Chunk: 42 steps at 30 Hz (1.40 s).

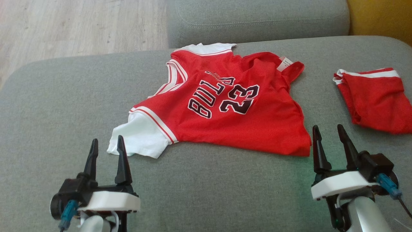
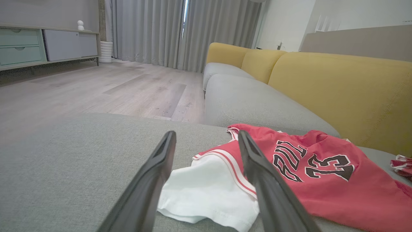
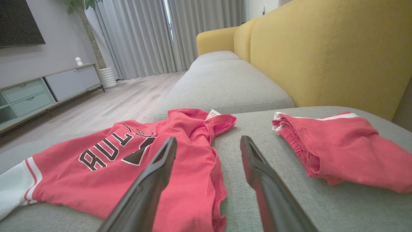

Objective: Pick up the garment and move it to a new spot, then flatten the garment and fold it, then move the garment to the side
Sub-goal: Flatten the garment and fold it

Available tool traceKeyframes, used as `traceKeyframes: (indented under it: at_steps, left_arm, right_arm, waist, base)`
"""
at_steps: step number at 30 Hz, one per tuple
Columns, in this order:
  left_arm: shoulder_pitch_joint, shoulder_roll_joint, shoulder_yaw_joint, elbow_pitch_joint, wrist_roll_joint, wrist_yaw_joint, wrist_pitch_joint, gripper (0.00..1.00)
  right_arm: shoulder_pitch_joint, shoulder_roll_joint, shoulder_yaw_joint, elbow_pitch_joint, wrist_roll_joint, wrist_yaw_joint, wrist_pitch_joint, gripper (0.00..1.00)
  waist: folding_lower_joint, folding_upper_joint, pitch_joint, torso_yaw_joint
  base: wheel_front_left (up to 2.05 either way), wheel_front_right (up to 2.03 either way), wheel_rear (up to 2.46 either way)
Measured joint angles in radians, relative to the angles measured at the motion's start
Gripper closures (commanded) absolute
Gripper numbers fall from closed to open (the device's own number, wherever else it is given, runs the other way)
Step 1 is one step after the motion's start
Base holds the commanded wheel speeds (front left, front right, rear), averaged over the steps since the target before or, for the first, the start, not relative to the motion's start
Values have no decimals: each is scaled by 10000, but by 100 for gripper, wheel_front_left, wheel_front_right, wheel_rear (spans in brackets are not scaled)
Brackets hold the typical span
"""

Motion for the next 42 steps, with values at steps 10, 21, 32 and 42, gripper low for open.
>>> traceKeyframes:
  at_steps: [10, 21, 32, 42]
  left_arm:
    - [0, -261, 242, 46, 336, -339, 0, 0]
    - [-45, -464, 161, 391, 554, -614, 0, 0]
    - [-307, -539, 176, 602, 642, -786, 0, 0]
    - [-345, -566, 203, 686, 738, -825, 0, 0]
  right_arm:
    - [0, 0, 71, -2, -2, 0, 0, 0]
    - [-127, 0, 4, 1699, 128, 0, 600, 0]
    - [-1204, -2, -322, 3900, 518, 0, 738, 0]
    - [-2036, -12, -309, 4930, -213, 0, 514, 0]
  waist:
    - [0, 0, 17, -47]
    - [0, 0, 305, 139]
    - [1, 0, 577, 455]
    - [0, 0, 685, 491]
  base:
    - [0, 0, 0]
    - [0, 0, 0]
    - [0, 0, 0]
    - [0, 0, 0]
